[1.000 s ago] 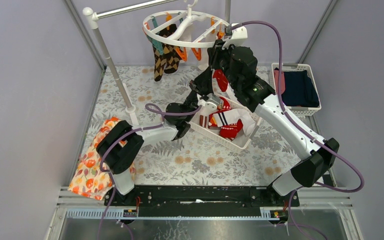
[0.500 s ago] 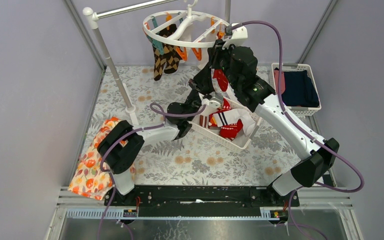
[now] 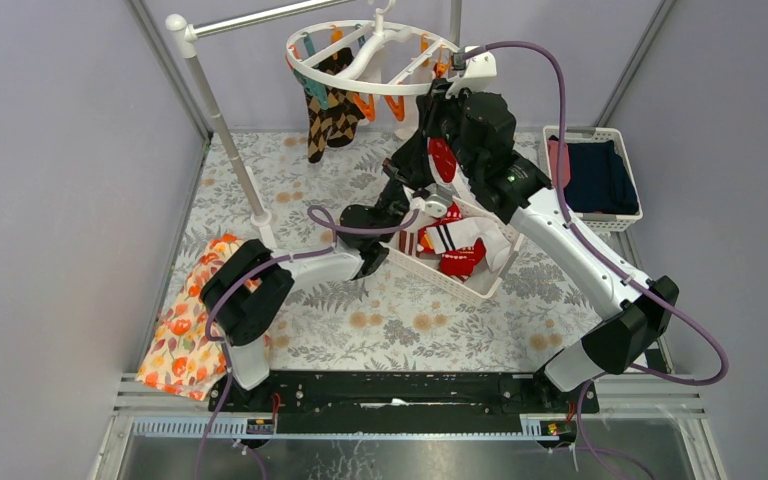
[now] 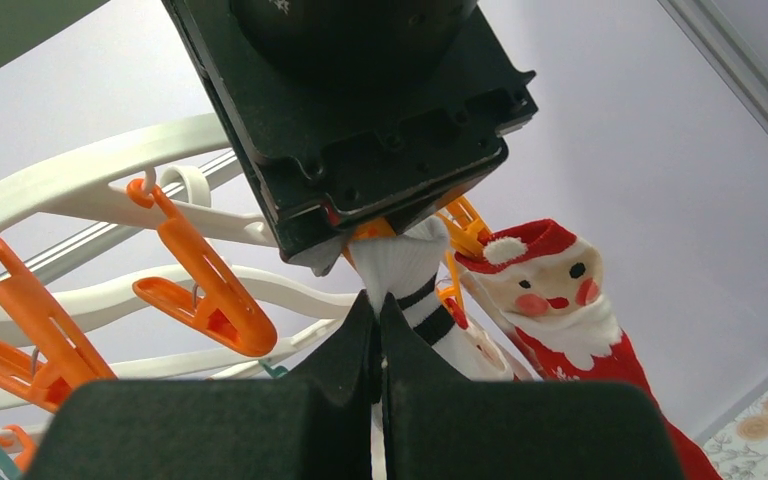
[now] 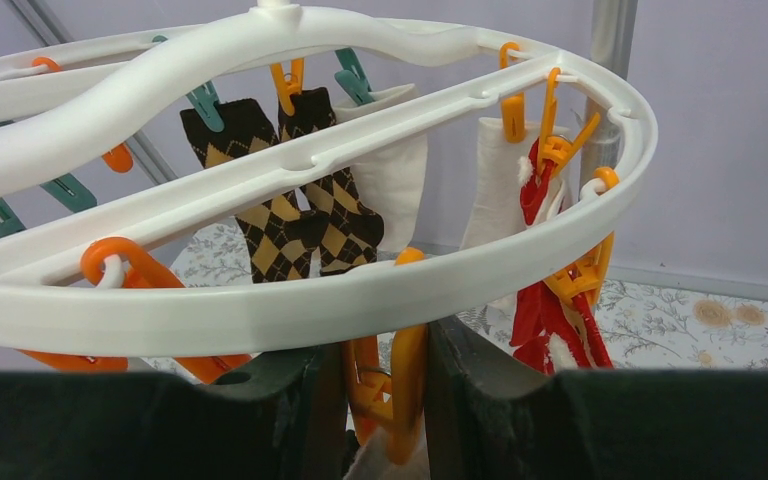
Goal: Clip the socks to the hanger
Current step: Clamp the sock onto the hanger.
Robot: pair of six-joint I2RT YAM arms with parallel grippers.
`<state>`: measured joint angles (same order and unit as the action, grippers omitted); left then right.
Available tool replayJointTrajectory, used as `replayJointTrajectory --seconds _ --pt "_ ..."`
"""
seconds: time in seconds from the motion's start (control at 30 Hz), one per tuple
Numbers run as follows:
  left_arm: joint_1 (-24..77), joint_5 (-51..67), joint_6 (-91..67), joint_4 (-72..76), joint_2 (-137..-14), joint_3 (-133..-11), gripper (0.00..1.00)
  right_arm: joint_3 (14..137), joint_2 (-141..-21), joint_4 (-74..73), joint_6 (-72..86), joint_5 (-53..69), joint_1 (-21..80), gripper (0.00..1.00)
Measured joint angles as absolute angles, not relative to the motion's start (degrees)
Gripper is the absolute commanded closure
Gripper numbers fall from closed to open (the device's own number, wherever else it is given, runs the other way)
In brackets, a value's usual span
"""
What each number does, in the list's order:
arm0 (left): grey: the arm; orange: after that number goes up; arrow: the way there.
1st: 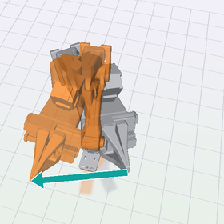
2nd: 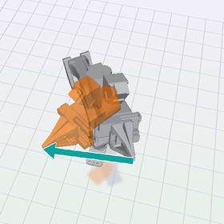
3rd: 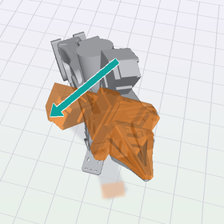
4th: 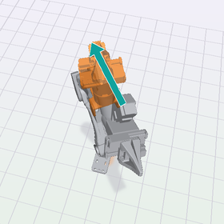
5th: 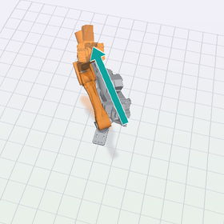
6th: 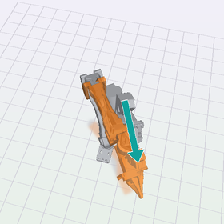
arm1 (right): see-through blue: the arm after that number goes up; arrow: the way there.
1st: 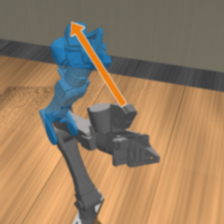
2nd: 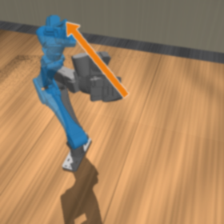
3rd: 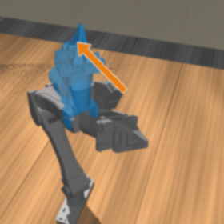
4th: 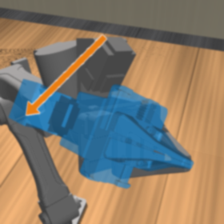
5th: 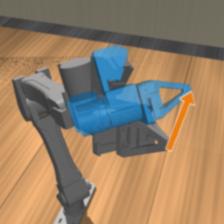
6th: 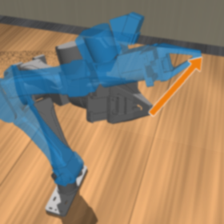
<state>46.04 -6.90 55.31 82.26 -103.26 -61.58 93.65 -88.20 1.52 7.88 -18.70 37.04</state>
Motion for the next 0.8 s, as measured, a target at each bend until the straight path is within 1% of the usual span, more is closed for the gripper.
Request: replayJointTrajectory --seconds 0.17,0.23,0.3,0.57,0.8 --pt "46.1 -8.1 55.5 82.2 -103.8 -62.8 1.00 93.6 -88.2 1.5 8.0 -18.5 36.8 0.76" --pt "46.2 -8.4 55.5 82.2 -103.9 -62.9 1.00 93.6 -88.1 1.5 8.1 -18.4 36.7 0.73" --pt "46.2 -8.6 55.5 82.2 -103.9 -62.9 1.00 93.6 -88.0 1.5 8.1 -18.3 36.6 0.68" --pt "46.2 -8.9 55.5 82.2 -103.9 -62.9 1.00 93.6 -87.8 0.7 8.6 -16.9 36.4 0.41" --pt "46.2 -9.0 55.4 82.2 -103.9 -62.9 1.00 93.6 -87.7 0.2 8.8 -15.7 36.1 0.31"
